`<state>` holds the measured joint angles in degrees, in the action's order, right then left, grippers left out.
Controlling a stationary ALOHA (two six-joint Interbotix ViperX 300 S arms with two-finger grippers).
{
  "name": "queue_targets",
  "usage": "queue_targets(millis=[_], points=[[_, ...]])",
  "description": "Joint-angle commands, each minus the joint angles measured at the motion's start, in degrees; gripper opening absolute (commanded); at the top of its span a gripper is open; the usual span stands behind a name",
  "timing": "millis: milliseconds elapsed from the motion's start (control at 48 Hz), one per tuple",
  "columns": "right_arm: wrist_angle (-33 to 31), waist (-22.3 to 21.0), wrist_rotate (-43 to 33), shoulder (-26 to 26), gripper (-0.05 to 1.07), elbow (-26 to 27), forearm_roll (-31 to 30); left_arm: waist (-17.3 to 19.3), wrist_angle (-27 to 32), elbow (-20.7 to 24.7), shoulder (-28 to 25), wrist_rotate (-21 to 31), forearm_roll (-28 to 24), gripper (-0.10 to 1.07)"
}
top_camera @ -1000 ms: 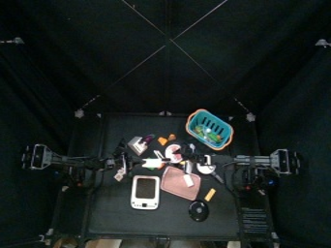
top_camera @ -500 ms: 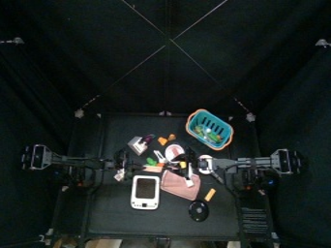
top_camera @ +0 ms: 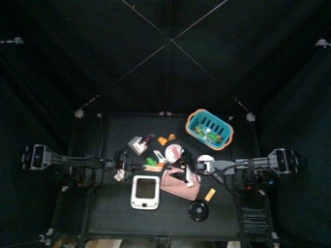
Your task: Regrasp cleaver
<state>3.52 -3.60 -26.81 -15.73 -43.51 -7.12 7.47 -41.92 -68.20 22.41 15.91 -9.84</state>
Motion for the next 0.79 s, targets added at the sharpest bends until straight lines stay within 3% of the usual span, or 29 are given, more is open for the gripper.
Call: queue_targets(millis=[0,438,771], points=[[0.4,-0.2,-0.1,0.9,0.93,2.1,-0.7,-0.1,-0.6,1.0,0.3,0.0,0.0,0.26],[0.2,-0.4,0.3,4.6,0.91,4.0,-1.7,-0.2,-0.6,1.1,0.3,0.0,0.0,0.26],[0.4,-0.4,0.4,4.7,0.63,4.0,-2.3,-0.3,-0.6,1.1,0.2,-0.1,0.0,0.26]])
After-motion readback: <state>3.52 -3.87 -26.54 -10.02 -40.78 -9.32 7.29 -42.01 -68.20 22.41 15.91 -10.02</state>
